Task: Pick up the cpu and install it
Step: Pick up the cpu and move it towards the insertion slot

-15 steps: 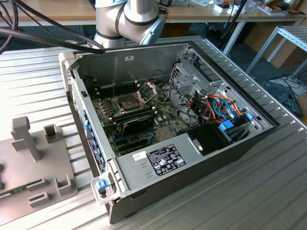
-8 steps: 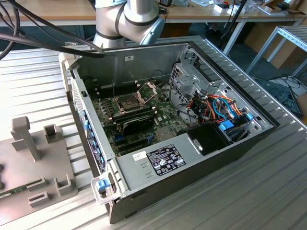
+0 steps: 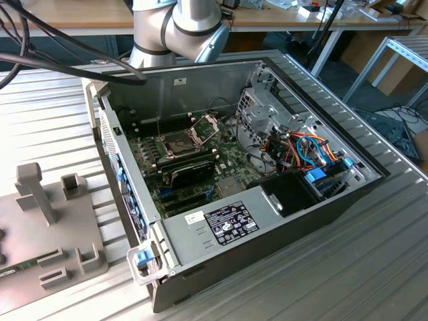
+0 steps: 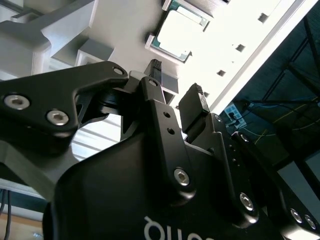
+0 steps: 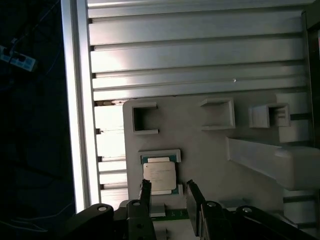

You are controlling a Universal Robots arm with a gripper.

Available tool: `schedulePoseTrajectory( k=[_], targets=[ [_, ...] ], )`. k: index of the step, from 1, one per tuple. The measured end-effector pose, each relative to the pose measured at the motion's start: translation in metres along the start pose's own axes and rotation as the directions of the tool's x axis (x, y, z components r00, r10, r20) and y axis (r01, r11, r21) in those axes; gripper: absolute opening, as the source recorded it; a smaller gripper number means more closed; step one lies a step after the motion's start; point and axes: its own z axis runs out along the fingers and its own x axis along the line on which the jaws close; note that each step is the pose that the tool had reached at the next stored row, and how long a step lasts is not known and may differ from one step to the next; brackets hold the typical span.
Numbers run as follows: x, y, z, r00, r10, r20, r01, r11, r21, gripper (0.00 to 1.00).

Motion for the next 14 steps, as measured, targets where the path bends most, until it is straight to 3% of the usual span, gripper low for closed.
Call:
schedulePoseTrajectory(
  k=[14],
  targets=[
    [0.0000,-0.0002,0.0060,1.0000,0.000,-0.0001,0.000,1.0000,-0.0007,0.42]
  ],
)
